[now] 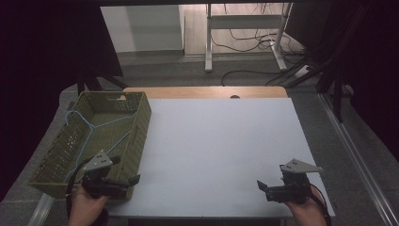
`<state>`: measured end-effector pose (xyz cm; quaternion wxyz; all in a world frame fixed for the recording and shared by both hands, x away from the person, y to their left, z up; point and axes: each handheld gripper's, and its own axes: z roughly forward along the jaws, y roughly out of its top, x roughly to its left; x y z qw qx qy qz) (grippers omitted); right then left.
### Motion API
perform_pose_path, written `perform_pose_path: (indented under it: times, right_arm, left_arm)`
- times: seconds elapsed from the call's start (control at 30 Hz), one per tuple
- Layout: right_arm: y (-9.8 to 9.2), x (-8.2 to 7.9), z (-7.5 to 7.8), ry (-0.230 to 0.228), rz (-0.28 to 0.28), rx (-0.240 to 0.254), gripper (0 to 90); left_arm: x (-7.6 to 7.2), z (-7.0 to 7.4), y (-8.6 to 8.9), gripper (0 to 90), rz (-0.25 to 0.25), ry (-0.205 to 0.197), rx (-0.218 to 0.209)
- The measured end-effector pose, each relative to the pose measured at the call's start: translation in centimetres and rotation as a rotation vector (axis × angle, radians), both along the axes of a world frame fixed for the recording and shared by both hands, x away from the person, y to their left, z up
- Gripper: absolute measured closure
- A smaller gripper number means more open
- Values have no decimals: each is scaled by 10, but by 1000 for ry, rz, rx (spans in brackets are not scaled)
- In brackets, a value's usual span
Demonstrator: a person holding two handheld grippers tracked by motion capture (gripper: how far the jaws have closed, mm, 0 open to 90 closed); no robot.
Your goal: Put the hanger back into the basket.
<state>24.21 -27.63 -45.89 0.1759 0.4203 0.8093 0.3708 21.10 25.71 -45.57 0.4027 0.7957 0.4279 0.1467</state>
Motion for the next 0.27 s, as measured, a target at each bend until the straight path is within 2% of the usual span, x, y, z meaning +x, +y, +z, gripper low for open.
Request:
perform_pose_path:
  times: [0.03, 0.1, 0.27]
  right_arm:
    - [-1, 0, -2, 6, -1, -4, 0]
    - [-1, -1, -3, 13, -2, -9, 0]
    - [1, 0, -6, 19, 6, -25, 0]
  left_arm:
    - [1, -4, -1, 0, -1, 11, 19]
    - [1, -8, -1, 0, -3, 21, 22]
    - [2, -11, -1, 0, -1, 17, 38]
